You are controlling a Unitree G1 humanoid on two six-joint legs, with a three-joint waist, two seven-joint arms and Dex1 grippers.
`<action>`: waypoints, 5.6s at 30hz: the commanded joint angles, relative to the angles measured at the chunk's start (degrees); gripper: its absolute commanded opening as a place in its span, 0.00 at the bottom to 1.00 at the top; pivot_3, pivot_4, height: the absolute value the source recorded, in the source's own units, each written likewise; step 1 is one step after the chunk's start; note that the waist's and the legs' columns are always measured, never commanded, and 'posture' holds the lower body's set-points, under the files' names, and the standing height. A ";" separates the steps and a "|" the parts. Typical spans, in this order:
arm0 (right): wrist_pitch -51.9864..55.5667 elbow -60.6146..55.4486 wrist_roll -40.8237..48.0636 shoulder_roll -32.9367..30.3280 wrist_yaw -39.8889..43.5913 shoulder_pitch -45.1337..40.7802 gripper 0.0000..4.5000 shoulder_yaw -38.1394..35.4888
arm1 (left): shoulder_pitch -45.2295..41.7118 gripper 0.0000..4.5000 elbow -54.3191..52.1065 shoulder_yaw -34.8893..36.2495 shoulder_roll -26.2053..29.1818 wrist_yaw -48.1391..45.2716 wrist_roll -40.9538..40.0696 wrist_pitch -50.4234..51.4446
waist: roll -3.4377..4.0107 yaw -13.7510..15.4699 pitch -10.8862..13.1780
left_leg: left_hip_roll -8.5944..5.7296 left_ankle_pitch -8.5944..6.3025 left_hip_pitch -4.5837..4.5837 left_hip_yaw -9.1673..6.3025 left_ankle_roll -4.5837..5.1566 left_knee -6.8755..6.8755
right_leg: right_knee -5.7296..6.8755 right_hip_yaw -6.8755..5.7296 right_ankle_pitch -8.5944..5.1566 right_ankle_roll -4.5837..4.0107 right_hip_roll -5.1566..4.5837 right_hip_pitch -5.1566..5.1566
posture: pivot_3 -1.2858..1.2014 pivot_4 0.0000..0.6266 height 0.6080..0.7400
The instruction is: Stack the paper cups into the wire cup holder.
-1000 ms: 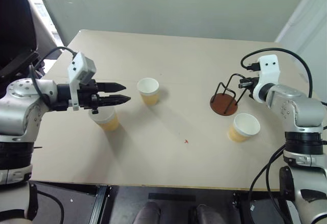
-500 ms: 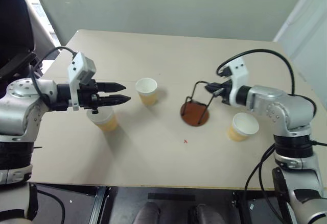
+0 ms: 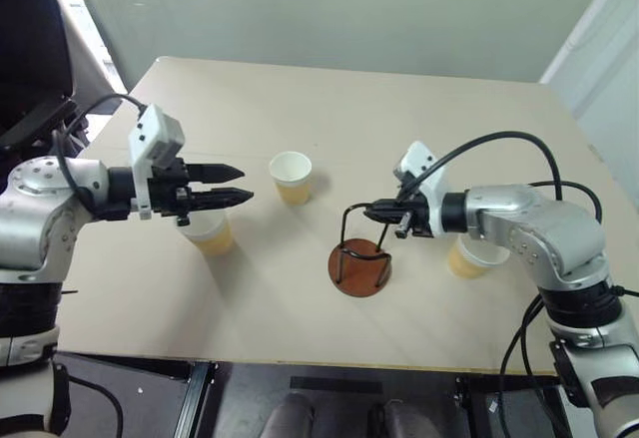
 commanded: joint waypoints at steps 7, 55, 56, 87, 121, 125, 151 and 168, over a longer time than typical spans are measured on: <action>2.94 -6.70 1.44 -0.35 -2.01 3.52 0.01 -1.50 | -1.01 0.50 -1.27 1.17 0.37 0.15 -0.38 -0.13 | -0.03 0.00 -0.02 | 0.00 0.00 0.00 0.00 0.00 0.01 | 0.00 0.00 0.00 0.00 0.00 0.01 | 0.52 0.24 1.00; 8.93 -2.66 9.98 -2.85 -2.42 -5.56 0.99 -19.31 | 0.35 0.50 -9.84 -1.39 6.33 -12.58 -7.79 3.53 | -0.09 0.04 -0.05 | 0.01 0.00 0.22 -0.25 -0.01 -0.13 | 0.00 0.06 -0.02 -0.03 0.00 0.11 | 0.52 0.24 1.00; 10.97 -2.72 11.46 -4.09 -2.33 -6.99 0.99 -21.96 | 0.00 0.50 -9.50 -1.80 6.18 -12.84 -7.64 3.34 | -0.09 0.11 -0.05 | 0.01 0.00 0.21 -0.25 -0.01 -0.15 | 0.00 0.05 -0.02 -0.03 0.00 0.12 | 0.52 0.24 1.00; -11.32 -10.25 2.08 -34.07 13.02 25.63 0.99 -15.07 | -3.10 0.50 -8.66 -4.10 3.80 -13.80 -6.37 4.00 | -0.11 -0.67 -0.01 | 0.12 0.01 0.50 0.07 0.08 -0.39 | -0.04 0.38 -0.02 -0.01 -0.03 0.24 | 0.52 0.24 1.00; -13.61 -1.63 7.69 -30.54 26.57 -2.65 0.01 -14.34 | -2.91 0.50 -8.79 -3.75 3.55 -11.79 -6.88 3.54 | -0.06 -1.06 0.03 | 0.13 0.03 0.47 0.63 0.09 -0.43 | 0.00 0.43 -0.01 0.01 0.00 0.16 | 0.52 0.24 1.00; -11.04 -2.43 13.28 -25.15 27.84 -15.55 0.01 -11.46 | -2.51 0.50 -9.06 -3.88 3.38 -11.61 -6.75 3.38 | -0.07 -1.18 0.02 | 0.19 0.04 0.48 0.63 0.09 -0.51 | -0.01 0.42 -0.02 -0.02 0.09 0.13 | 0.52 0.24 1.00; -18.72 -11.60 1.66 -19.91 32.54 -9.95 0.01 5.49 | 2.07 0.50 -12.69 -0.08 5.20 -8.95 -8.60 4.72 | -0.08 -0.97 0.01 | 0.14 0.04 0.25 -0.12 0.10 -0.29 | -0.01 0.17 -0.04 -0.05 0.04 0.16 | 0.52 0.24 1.00; -17.13 -6.31 1.90 -19.53 28.66 -5.87 0.99 -3.83 | -2.27 0.50 -7.95 -2.71 5.89 -10.28 -4.19 1.17 | -0.08 -0.82 0.01 | 0.13 0.04 0.25 -0.15 0.10 -0.25 | -0.01 0.16 -0.04 -0.04 0.02 0.19 | 0.52 0.24 1.00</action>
